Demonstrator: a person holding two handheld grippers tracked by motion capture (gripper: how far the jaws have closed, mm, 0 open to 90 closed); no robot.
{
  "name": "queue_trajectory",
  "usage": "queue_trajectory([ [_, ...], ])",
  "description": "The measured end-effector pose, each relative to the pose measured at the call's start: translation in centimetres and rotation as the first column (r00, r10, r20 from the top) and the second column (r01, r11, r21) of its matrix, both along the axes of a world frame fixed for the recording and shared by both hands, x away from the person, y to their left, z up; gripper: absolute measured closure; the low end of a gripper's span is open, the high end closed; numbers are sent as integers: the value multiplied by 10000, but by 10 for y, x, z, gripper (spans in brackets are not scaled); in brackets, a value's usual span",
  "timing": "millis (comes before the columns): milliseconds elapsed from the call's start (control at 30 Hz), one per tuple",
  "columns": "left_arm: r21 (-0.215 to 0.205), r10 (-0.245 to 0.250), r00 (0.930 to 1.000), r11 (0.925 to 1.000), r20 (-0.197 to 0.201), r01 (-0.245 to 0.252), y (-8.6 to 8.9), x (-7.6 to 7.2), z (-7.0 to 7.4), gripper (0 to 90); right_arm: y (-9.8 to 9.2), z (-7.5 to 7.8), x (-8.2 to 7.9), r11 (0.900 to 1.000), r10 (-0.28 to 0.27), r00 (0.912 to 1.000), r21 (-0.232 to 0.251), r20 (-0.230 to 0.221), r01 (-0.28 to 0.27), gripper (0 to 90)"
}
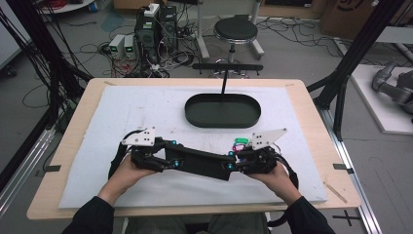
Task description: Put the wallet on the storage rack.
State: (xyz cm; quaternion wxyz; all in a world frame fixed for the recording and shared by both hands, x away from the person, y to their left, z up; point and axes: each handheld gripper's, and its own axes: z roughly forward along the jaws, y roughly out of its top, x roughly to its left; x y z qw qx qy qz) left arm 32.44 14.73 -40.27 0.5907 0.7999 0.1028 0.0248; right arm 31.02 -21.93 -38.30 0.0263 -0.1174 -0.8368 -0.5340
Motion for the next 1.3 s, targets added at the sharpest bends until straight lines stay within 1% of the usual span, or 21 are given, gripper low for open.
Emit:
queue_trajectory([
  [67,2,-43,10000,10000,4,43,-1,-2,0,500,-1,1,1,9999,95,10000,71,13,-95,753],
  [133,6,-62,9999,10000,108,62,-2,-2,0,529,-3,2,2,9999,166,9999,49,-7,-166,753],
  [267,-205,-69,9999,9998,86,70,-3,-3,-1,585,-6,3,4,9999,137,9999,78,-43,-137,750],
  [333,-351,-79,9999,9993,141,84,-3,-4,-1,621,-7,4,5,9999,16,10000,167,-41,-15,747],
  [433,-856,-274,9996,9959,120,283,-2,-4,0,687,-10,5,6,9990,-204,9998,394,-7,204,733],
  [500,-1064,-317,9991,9937,292,346,-4,-6,0,714,-13,6,7,9974,-356,9994,623,-52,358,705],
  [567,-1148,-305,9982,9927,512,362,-6,-8,2,724,-16,7,8,9942,-661,9978,849,-46,662,665],
  [600,-1191,-326,9978,9921,571,393,-7,-9,2,727,-17,7,9,9930,-741,9972,914,-129,749,651],
  [633,-1237,-342,9976,9915,600,414,-8,-10,2,728,-19,7,9,9919,-812,9966,971,-144,822,641],
  [700,-1321,-263,9978,9907,605,341,-9,-10,2,729,-20,7,9,9901,-943,9954,1028,-197,958,588],
  [733,-1321,-263,9978,9907,605,341,-9,-10,2,729,-20,7,9,9901,-943,9954,1028,-197,958,588],
  [800,-1806,-215,9989,9831,410,286,-6,-8,1,730,-22,5,10,9892,-1000,9946,1047,-268,1022,562],
  [833,-1921,-179,9991,9811,383,249,-5,-8,1,731,-23,4,11,9891,-1033,9942,1022,-283,1057,553],
  [900,-2083,-179,9992,9777,361,250,-3,-7,2,731,-22,3,11,9891,-1040,9942,1017,-278,1063,570],
  [967,-2079,-204,9991,9778,367,276,-3,-7,3,731,-21,3,11,9893,-1030,9946,1027,-84,1034,638],
  [1033,-2159,-216,9994,9760,254,266,-3,-7,3,730,-21,3,11,9898,-967,9953,1066,106,950,694],
  [1067,-2186,-205,9996,9755,175,239,-3,-7,3,729,-22,4,11,9895,-877,9961,1159,113,859,718],
  [1100,-2124,-214,9997,9769,124,236,-3,-6,4,726,-23,5,10,9899,-767,9969,1205,165,742,736],
  [1167,-1826,-143,9999,9831,-8,139,-4,-6,8,705,-24,6,9,9897,-633,9979,1295,159,607,755],
  [1233,-1499,65,10000,9887,-69,-75,-5,-6,10,659,-25,7,8,9894,-586,9981,1341,181,557,761],
  [1300,-1278,294,9995,9913,-114,-306,-7,-5,12,569,-26,7,8,9892,-579,9980,1364,249,540,765],
])
